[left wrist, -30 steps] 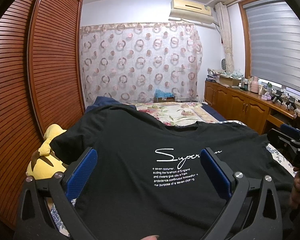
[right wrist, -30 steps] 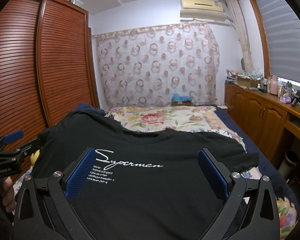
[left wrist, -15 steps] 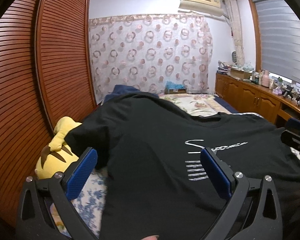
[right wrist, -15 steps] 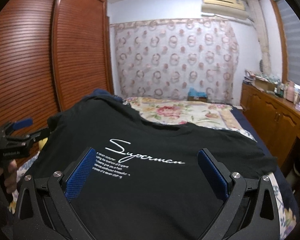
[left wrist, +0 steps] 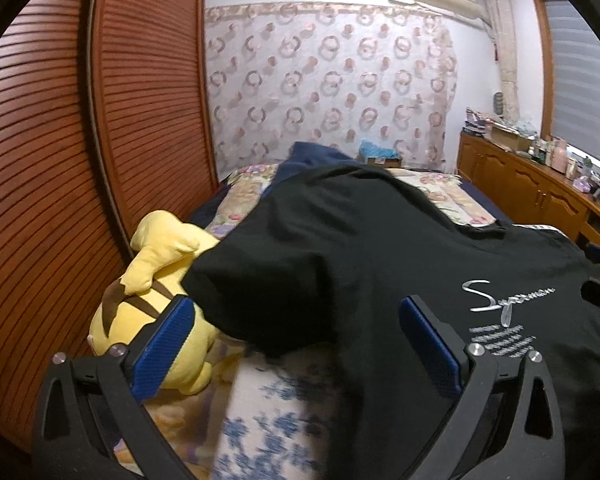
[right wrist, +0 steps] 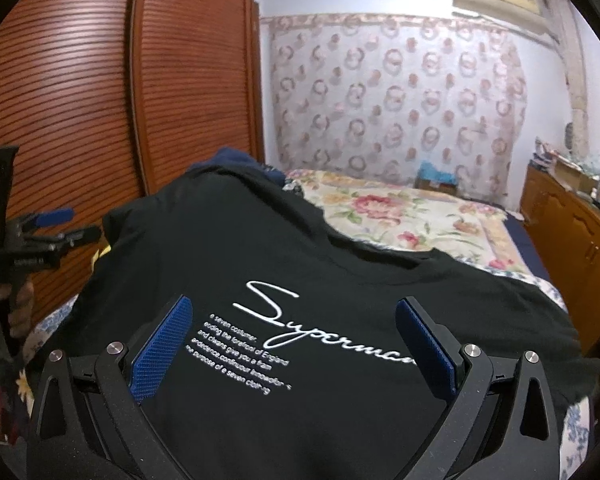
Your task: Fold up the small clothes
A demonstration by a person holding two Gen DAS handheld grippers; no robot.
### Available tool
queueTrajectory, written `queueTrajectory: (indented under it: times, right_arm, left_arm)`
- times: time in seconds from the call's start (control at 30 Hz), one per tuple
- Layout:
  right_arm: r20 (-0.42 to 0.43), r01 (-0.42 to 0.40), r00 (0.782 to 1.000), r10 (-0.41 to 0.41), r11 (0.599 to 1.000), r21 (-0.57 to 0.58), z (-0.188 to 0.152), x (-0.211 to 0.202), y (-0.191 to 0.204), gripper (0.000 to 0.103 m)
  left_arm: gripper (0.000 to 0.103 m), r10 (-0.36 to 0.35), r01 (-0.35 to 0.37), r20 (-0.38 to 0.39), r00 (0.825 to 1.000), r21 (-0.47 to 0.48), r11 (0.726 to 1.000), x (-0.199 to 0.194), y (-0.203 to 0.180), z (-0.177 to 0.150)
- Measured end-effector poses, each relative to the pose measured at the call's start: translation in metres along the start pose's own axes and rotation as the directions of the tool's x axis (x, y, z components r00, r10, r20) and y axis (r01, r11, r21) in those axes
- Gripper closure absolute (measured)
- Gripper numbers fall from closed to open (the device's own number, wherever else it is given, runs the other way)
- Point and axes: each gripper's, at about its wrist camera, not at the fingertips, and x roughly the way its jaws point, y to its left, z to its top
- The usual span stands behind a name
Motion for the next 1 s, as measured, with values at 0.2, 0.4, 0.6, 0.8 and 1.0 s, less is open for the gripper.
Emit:
queueTrajectory:
  times: [0.2,0.4,0.6,0.8,1.0]
  right_arm:
    - [-0.06,-0.037,0.998,0.037,0.999,-0.004,0.006,0.033,-0.002,0.0]
    - [-0.102,-0.068,0.992,0.067,0.998,-0.001,0.013,0.06,-0.007,0.0]
    - [-0.135,-0.094,0.986,0.093,0.996,0.005,0.017,0.079,-0.007,0.0]
    - [-0.154,-0.108,0.982,0.11,0.994,0.017,0.019,0.093,-0.011,0.0]
    - [-0.16,-0.114,0.98,0.117,0.993,0.03,0.017,0.095,-0.013,0.0]
  left_arm:
    - [0.025,-0.005,0.002,-0.035,0.999,-0.085,0.996,0.019,0.033,0.003]
    - [0.041,-0.003,-0.008,-0.067,0.998,-0.159,0.987,0.039,0.059,0.008]
    - [0.054,-0.025,0.007,-0.084,0.996,-0.216,0.976,0.051,0.076,0.009]
    - [0.082,-0.064,0.035,-0.108,0.992,-0.248,0.968,0.06,0.084,0.006]
    - [0.103,-0.06,0.033,-0.112,0.992,-0.227,0.973,0.057,0.081,0.006]
